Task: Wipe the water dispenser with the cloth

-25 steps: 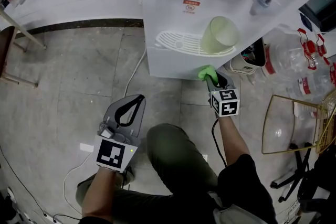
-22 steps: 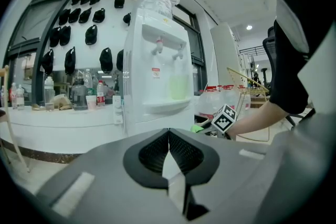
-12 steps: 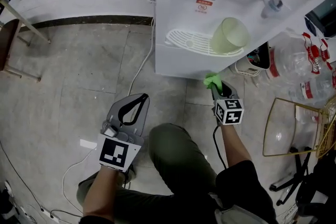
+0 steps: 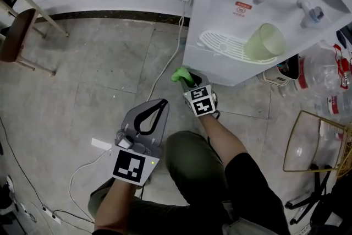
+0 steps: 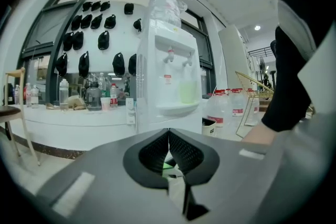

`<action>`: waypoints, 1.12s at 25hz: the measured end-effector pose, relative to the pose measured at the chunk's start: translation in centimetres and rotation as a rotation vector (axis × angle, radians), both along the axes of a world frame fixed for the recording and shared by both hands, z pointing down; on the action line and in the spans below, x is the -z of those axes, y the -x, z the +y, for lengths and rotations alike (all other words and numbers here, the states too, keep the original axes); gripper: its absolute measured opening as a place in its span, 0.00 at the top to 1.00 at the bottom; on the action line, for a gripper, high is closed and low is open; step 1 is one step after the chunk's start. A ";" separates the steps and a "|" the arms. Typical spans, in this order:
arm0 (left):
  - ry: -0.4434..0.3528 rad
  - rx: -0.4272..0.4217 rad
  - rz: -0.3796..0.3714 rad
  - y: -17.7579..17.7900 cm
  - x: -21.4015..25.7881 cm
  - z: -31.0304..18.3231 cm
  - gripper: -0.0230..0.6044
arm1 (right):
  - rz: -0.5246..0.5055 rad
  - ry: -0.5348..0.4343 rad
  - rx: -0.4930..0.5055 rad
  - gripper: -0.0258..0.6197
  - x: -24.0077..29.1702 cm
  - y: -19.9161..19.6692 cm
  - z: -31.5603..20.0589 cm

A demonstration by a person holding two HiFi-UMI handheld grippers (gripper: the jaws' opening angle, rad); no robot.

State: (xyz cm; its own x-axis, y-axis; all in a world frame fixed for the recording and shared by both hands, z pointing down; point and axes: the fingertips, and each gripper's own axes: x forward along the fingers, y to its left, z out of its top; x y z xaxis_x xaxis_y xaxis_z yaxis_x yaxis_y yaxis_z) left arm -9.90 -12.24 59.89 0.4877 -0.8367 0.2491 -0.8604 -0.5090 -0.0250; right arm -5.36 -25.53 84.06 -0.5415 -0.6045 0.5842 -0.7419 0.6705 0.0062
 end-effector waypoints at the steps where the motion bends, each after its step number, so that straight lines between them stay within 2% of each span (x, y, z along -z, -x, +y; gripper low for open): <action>1: 0.010 0.003 -0.003 0.0 -0.3 0.2 0.96 | 0.003 0.006 -0.014 0.79 -0.2 0.4 -0.5; 4: 0.042 0.005 0.004 0.0 -1.1 0.5 0.96 | 0.010 0.017 -0.049 0.79 -0.4 0.5 -1.7; 7: 0.042 -0.009 0.005 -0.4 -1.3 0.4 0.96 | 0.011 0.015 -0.055 0.79 -0.3 0.0 -1.8; 12: 0.047 -0.040 0.015 -1.9 -1.7 -0.1 0.96 | 0.016 0.015 -0.072 0.79 -0.4 -3.7 -1.2; 23: 0.034 -0.163 0.006 -6.8 -2.2 -2.1 0.96 | 0.114 0.045 -0.312 0.79 -1.4 -22.3 0.0; 28: 0.039 -0.185 -0.003 -7.7 -2.6 -2.2 0.96 | 0.130 0.058 -0.457 0.79 -1.5 -28.4 0.2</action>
